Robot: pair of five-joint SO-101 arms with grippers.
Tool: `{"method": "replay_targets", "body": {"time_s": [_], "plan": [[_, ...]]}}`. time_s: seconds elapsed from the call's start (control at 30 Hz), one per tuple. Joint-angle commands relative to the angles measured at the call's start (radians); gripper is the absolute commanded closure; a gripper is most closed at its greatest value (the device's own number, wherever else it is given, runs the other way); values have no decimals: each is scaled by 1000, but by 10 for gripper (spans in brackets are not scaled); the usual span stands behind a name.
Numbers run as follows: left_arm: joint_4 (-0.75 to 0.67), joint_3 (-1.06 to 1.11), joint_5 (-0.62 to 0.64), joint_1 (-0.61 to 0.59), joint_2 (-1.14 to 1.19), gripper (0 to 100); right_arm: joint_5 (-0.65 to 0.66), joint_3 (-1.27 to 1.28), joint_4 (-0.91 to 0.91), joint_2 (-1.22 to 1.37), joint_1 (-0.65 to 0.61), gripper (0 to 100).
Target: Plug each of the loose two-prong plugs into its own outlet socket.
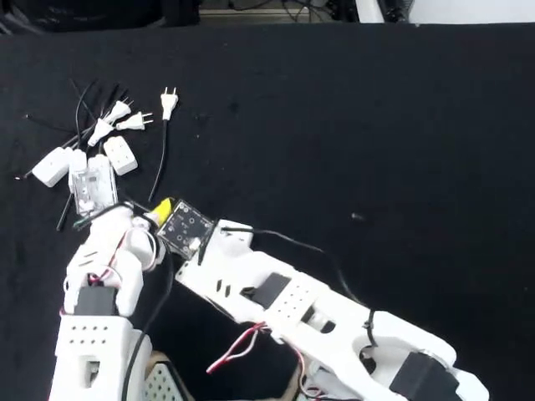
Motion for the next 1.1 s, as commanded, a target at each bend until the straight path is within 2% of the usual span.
{"method": "replay_targets", "body": {"time_s": [0.0, 0.1, 0.6, 1.07], "plan": [[-20, 33, -80, 18, -94, 780, -5, -7, -23, -27, 25, 988], [-20, 65, -123, 35, -137, 780, -8, 8, -8, -87, 48, 988], [-18, 97, -124, 51, -181, 780, -2, 127, 120, -453, 49, 988], [-18, 97, -124, 51, -180, 780, -9, 145, 121, -495, 51, 988]]}}
